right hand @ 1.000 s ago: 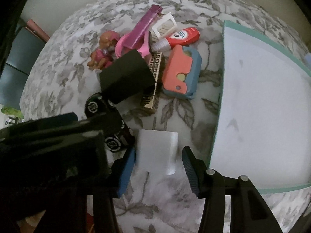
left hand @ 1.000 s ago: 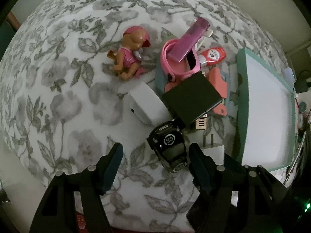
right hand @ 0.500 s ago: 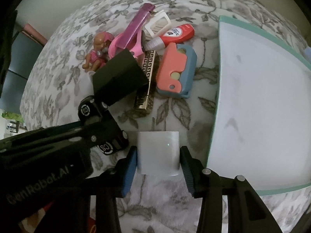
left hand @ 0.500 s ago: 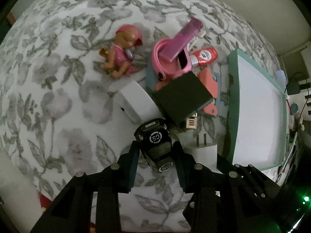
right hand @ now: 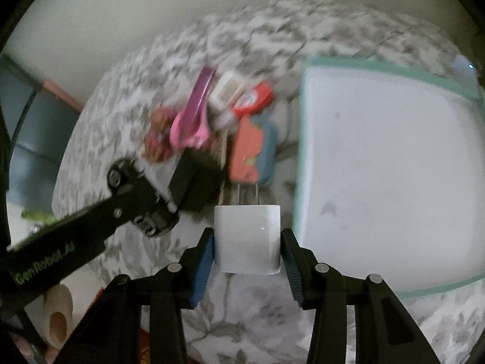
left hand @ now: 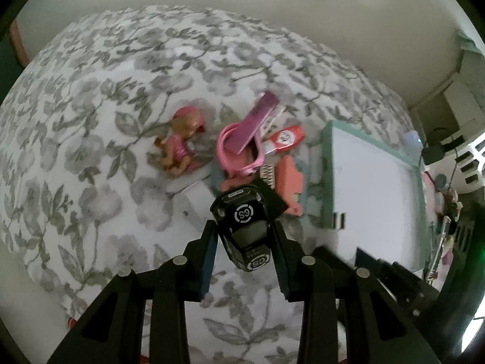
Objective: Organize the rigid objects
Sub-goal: 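Carry both items into the teal-rimmed tray and open both tools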
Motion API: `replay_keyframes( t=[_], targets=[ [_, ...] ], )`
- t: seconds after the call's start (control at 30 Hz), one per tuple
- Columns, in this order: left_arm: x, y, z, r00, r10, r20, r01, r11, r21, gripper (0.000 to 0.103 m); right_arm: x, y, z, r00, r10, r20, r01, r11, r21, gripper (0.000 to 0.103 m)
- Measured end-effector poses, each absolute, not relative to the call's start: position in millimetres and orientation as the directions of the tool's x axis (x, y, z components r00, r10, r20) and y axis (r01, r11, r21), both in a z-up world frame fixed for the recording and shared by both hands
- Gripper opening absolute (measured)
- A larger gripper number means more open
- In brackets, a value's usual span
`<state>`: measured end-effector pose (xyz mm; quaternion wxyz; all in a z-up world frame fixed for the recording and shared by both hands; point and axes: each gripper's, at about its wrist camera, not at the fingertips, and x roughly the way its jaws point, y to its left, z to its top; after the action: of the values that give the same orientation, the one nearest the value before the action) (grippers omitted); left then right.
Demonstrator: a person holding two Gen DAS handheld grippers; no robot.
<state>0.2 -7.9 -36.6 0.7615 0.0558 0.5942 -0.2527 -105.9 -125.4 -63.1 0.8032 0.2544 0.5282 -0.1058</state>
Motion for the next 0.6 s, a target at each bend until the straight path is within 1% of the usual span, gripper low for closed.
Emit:
replay_keyframes(
  t=[0.1, 0.23, 0.5, 0.6],
  targets=[
    [-0.5, -22.9, -31.3, 0.151, -0.336, -0.930, 0.482, 0.846, -0.227, 0.036, -112.6, -144.7, -55.0, 0.445, 0.035, -0.895, 0.501, 0.818, 0.281, 0.046],
    [-8.0, -44.9, -21.8, 0.135, -0.338, -0.931, 0.538, 0.814, -0.218, 0.036, -119.9, -171.8, -48.8, 0.428, -0.097, -0.899, 0.598, 0.776, 0.201, 0.046],
    [-25.7, -117.8, -25.6, 0.101, -0.324, -0.940, 0.641, 0.744, -0.188, 0.036, -142.6, -227.1, -55.9, 0.404, -0.174, -0.898, 0.728, 0.656, 0.200, 0.047],
    [-31.2, -139.6, -33.5, 0.088, -0.315, -0.945, 0.666, 0.724, -0.179, 0.036, -151.4, -246.4, -56.6, 0.379, -0.231, -0.896, 0.777, 0.605, 0.173, 0.047]
  ],
)
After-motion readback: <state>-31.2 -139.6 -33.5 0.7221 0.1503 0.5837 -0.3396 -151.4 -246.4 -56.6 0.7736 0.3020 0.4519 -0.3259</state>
